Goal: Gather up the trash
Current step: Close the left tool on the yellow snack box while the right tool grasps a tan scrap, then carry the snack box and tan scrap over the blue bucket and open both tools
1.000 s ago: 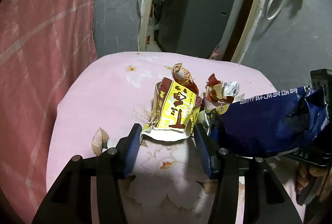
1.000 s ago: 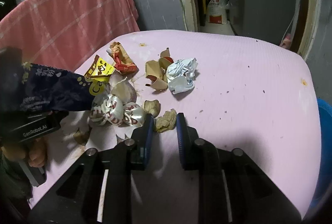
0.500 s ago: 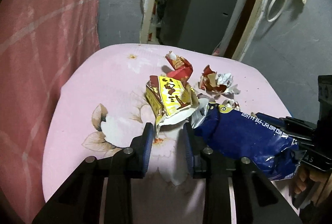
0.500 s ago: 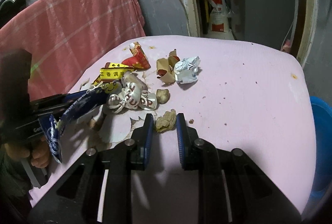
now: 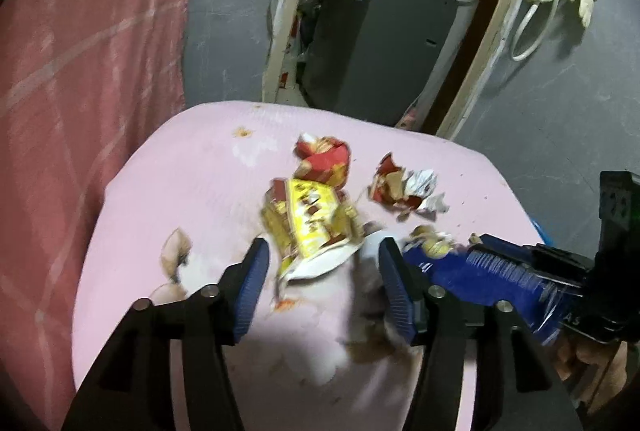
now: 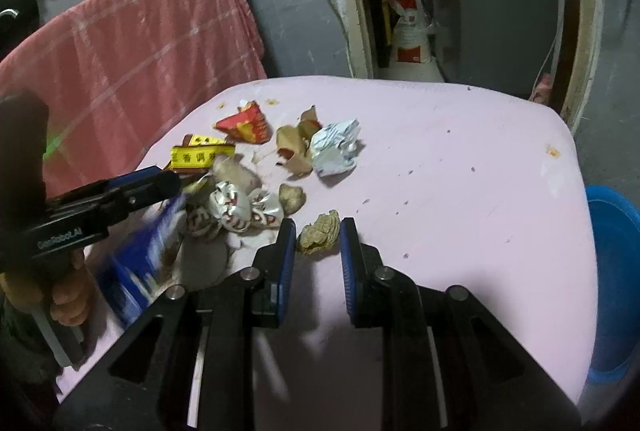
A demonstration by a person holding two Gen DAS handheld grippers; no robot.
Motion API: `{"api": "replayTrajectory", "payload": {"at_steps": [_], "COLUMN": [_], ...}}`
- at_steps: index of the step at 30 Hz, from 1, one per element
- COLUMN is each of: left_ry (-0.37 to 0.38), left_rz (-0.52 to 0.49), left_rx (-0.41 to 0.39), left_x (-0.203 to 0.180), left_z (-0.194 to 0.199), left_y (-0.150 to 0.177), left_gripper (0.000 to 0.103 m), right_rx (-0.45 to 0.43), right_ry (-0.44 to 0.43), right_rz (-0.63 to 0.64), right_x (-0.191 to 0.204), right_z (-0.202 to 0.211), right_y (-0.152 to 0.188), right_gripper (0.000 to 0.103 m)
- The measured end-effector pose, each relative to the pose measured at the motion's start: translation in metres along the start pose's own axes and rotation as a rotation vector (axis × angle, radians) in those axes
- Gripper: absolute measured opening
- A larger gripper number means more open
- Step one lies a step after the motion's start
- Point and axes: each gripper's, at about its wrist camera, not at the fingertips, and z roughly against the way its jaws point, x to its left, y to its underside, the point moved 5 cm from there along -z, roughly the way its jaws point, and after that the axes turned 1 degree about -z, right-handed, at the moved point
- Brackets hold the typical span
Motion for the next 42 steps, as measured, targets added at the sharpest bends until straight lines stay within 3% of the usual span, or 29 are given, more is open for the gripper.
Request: {"api": "replayTrajectory", "payload": {"at_steps": [5, 12, 25, 31, 38, 42], "left_ry": [-0.029, -0.039, 0.002, 0.031, 0.056, 0.067], "left_rz": [-0.021, 0.09, 0.116, 0.137, 0.145, 0.124], "left_rx": [0.003, 0.07, 0.052, 0.033, -0.018, -0.078], "left_x": [-0.006, 0.012, 0.011, 0.01, -0.003, -0.019], "left_z": [-0.01, -0.031, -0.02, -0.001, 0.029, 0.05], "left_y": [-0.012, -0.016, -0.008, 0.004, 0.023, 0.027], "left_gripper": [0.054, 0.054, 0.045, 0.045, 0.045, 0.045], "right_rx": [-0.016, -0.025, -0.03, -0.05, -0.134, -0.177], "right_ry": [-0.006, -0.024, -0.023, -0.023, -0.006, -0.009], "right_rz": [-0.011, -0.023, -0.004, 0.001, 0.043, 0.06], "right_x": [-0.004, -0.007, 0.0, 0.001, 0.011, 0.016], "right_z": [0.002, 0.003, 0.005, 0.012, 0.037, 0.053], "right_y": [-0.003, -0.002, 0.001, 0.004, 0.01, 0.012], "right_gripper": [0.022, 0.022, 0.022, 0.022, 0.022, 0.022]}}
